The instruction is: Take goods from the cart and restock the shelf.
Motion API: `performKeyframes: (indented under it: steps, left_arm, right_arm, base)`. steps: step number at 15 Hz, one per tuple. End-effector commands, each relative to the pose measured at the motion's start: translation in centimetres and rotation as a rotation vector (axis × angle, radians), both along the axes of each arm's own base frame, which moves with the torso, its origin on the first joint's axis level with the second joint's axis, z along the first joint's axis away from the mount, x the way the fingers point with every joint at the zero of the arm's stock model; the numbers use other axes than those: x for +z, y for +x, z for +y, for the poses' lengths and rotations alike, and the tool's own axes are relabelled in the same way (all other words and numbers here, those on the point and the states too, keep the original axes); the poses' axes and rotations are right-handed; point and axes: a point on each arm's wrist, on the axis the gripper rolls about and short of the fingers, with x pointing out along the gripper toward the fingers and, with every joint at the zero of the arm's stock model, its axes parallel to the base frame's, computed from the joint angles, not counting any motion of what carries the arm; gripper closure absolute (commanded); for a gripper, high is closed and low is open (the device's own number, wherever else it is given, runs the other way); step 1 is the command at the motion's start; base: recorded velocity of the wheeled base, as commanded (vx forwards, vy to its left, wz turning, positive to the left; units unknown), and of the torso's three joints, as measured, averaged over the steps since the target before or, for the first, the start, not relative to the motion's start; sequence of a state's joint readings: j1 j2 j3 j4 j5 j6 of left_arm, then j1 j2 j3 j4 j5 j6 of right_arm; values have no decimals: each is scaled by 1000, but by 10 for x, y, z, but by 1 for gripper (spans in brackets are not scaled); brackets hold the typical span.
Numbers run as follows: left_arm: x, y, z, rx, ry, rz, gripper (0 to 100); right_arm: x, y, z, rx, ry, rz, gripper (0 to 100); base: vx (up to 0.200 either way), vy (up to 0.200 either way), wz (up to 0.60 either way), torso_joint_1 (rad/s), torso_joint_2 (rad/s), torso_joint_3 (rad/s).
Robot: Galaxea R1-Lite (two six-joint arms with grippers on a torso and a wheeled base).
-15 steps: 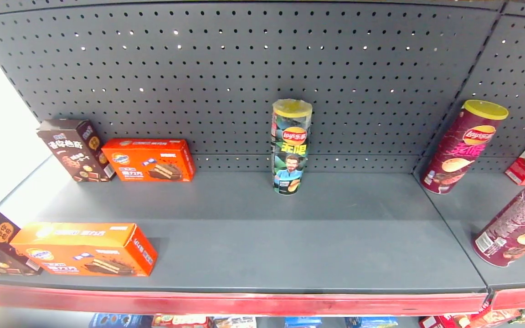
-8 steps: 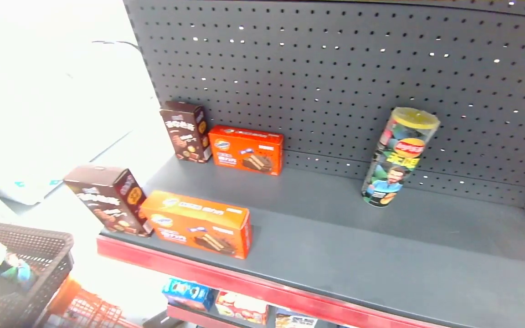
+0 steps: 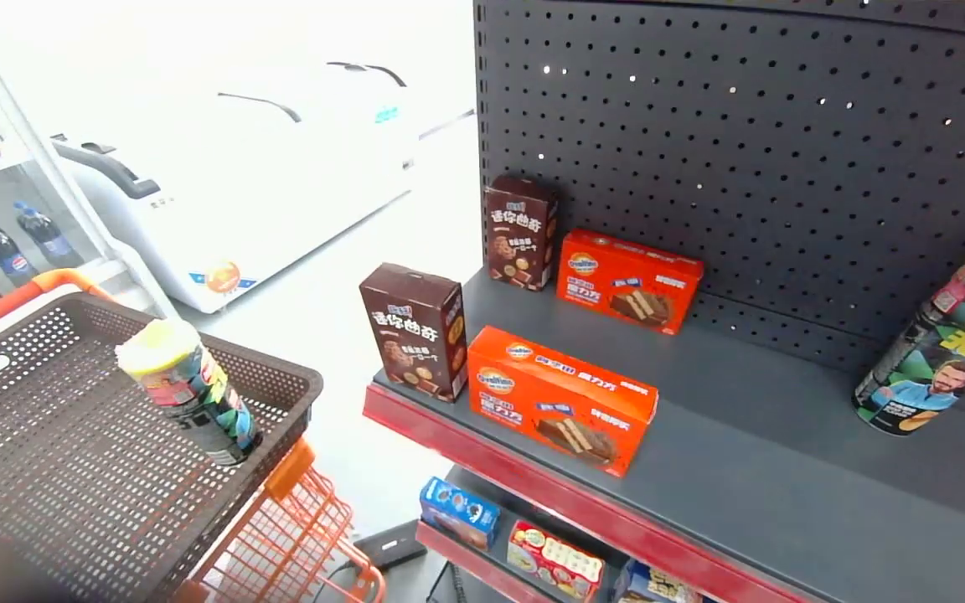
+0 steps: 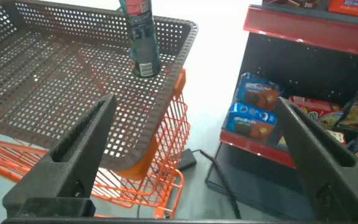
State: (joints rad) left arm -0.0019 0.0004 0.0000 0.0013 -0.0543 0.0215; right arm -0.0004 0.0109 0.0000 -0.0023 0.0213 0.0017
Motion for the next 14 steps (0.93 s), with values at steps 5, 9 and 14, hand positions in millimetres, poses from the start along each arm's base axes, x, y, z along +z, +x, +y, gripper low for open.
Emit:
performKeyframes:
  steps: [5,9,14]
  left_arm:
    - [0,0,0,13,0,-2,0]
    - [49,1,4,156,43,68,0]
    - [88,82,7,249,-48,351,0]
  right_arm:
    - [0,0,0,1,0,1,0]
    - [0,0,0,1,0,1,0]
    - [0,0,0,1,0,1,0]
  base:
    - [0,0,0,0,0,0]
    - [0,0,0,0,0,0]
    - [0,0,0,0,0,0]
